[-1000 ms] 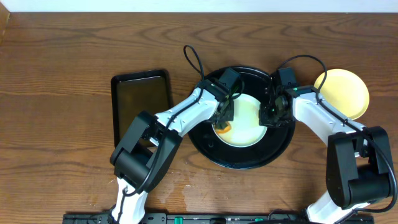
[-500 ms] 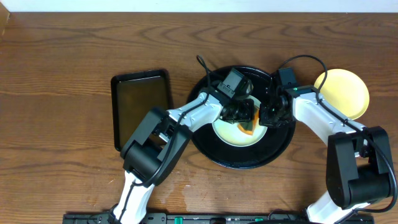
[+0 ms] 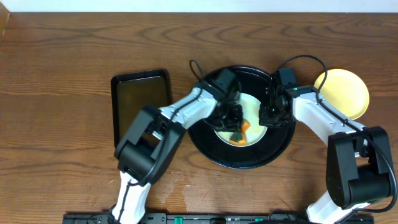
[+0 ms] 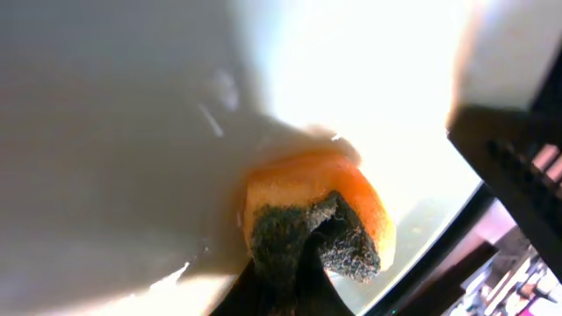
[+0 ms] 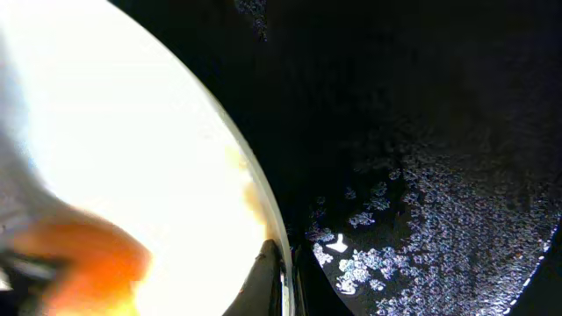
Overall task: Clean dirty plates on tray and stack at the side
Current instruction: 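Scrub the pale blue plate with the sponge in the left gripper, then re-wet the sponge in the small tray with the left gripper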
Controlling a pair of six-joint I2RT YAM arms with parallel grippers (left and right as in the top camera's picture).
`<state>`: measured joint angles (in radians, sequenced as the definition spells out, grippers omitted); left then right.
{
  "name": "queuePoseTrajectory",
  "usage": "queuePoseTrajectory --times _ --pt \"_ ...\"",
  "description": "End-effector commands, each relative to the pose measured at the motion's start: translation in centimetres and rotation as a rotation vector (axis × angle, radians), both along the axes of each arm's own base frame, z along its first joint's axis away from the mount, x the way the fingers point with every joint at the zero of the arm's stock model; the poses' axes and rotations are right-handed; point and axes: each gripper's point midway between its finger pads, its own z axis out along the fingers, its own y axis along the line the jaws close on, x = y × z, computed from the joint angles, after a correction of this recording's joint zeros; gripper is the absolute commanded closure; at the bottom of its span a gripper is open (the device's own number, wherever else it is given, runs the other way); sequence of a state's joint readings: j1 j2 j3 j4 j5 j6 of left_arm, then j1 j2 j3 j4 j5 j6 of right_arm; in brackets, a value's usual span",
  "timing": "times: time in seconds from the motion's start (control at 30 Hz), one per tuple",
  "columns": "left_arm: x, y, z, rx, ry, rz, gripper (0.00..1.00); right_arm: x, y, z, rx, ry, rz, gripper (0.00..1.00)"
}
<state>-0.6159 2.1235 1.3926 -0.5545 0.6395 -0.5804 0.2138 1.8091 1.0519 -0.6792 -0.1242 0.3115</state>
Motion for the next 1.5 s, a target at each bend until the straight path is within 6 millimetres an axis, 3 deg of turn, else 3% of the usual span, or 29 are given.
queuePoseTrajectory --times 0.0,0.1,0.23,0.4,0.5,0.67,0.8,0.87,0.93,1.2,1.27,1.33,1.47 --pt "3.0 6.4 -3.6 0.243 -0.057 0.128 0.92 -1.0 -1.6 -1.8 -0.082 0.049 -0.021 0.99" --pt "5.3 8.3 -2.7 0.283 -0.138 0.156 0.93 -1.0 -1.6 -1.8 -0.082 0.050 -0.020 0.99" --pt "7.2 8.5 -0.3 0.252 -0.222 0.141 0.93 -1.0 -1.6 -1.8 -0.082 0.050 -0.020 0.99" --pt "7.9 8.2 4.2 0.203 -0.317 0.134 0.90 -1.0 -1.6 -1.8 -0.082 0.050 -0.020 0.99" --pt "8.0 9.2 6.6 0.227 -0.375 0.139 0.89 -1.0 -1.6 -1.8 -0.082 0.050 -0.020 0.99" --pt "8.0 12.5 10.7 0.285 -0.470 0.134 0.91 -1.0 -1.6 -1.8 -0.082 0.050 -0.020 0.99" --pt "8.2 18.5 12.4 0.457 -0.503 0.203 0.92 -1.0 -1.6 -1.8 -0.082 0.050 -0.020 0.99" --pt "8.1 22.4 12.3 0.583 -0.483 0.254 0.92 -1.0 -1.6 -1.8 -0.082 0.050 -0.020 0.99" --pt "7.8 25.1 11.5 0.654 -0.452 0.260 0.92 -1.0 -1.6 -1.8 -0.082 0.049 -0.020 0.99" --pt "6.5 29.8 4.4 0.722 -0.339 0.132 0.91 -0.9 -1.5 -1.8 -0.081 0.046 -0.020 0.99" --pt "6.6 30.3 3.8 0.726 -0.326 0.130 0.83 -0.9 -1.5 -1.8 -0.081 0.046 -0.020 0.99" --pt "6.9 30.3 3.9 0.724 -0.339 0.137 0.68 -0.9 -1.5 -1.8 -0.081 0.046 -0.020 0.99" --pt "7.8 29.7 5.9 0.700 -0.378 0.148 0.42 -0.8 -1.5 -1.8 -0.080 0.042 -0.020 0.99"
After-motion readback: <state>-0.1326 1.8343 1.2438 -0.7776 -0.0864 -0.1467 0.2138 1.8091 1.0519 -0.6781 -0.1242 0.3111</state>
